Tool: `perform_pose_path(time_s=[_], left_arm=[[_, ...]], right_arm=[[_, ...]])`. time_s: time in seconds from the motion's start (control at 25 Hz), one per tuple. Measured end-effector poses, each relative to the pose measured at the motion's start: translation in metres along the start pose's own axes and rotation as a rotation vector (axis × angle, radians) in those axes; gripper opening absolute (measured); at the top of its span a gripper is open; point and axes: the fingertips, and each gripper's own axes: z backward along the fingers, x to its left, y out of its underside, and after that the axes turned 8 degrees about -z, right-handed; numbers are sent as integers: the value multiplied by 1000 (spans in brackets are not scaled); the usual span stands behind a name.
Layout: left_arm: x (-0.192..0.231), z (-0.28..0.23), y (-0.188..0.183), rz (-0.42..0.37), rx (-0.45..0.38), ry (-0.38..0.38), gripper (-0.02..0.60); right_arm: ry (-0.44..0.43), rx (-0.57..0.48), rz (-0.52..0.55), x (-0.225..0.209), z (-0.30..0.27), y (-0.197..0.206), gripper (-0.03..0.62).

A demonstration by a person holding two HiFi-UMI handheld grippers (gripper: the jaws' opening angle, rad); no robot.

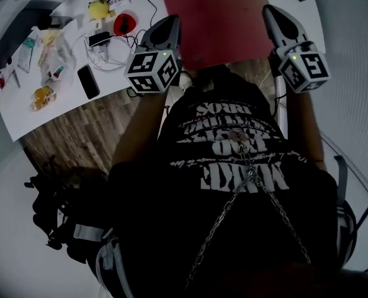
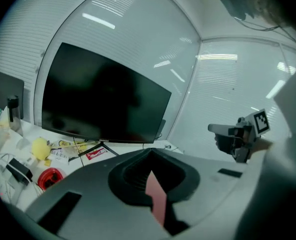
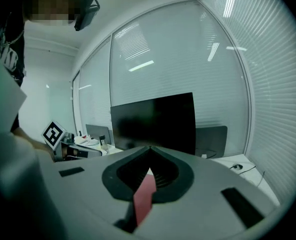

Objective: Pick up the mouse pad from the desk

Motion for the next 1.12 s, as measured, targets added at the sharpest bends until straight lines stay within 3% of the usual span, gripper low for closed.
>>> perform_pose_path(time_s=[0.32,0.56,0.64,0.72,0.88,1.12], left_arm=[[50,-71,83,97,225,-182,8],[90,-109,149,133,471,-317,9],[101,-116,169,137,532,-364,57],[111,-119,186,119,590,-395,130],[124,-123,212,84,682,-413,229],[119,-140,238,82,771,-316,312]], right_arm=[[-62,170,-46,-86,-56,60,0],[-9,385,-84,-173,-87,133,2],[9,462,-75,-192,-92,157,17],[24,553,-67,-205,-97,180,116],[100,715,-88,-237,-104,231,212],[216,875,-90,-276,-103,283,270]])
